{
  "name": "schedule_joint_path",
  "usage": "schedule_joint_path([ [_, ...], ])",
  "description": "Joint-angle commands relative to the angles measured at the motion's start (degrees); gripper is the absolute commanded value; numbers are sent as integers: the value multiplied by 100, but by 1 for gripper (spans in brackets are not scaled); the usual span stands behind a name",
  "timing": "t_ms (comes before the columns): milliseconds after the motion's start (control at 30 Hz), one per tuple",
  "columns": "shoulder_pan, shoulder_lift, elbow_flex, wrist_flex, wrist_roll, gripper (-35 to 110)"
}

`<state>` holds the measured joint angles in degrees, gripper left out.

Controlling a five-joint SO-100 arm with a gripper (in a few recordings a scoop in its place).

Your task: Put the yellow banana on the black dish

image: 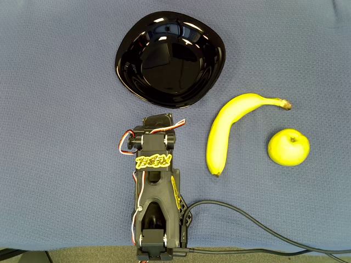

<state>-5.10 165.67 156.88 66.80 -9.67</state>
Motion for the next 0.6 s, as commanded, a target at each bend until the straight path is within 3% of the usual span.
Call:
schedule_joint_path([
  [0,158,44,18,-18,114,0],
  [567,141,-176,-299,-18,176,0],
])
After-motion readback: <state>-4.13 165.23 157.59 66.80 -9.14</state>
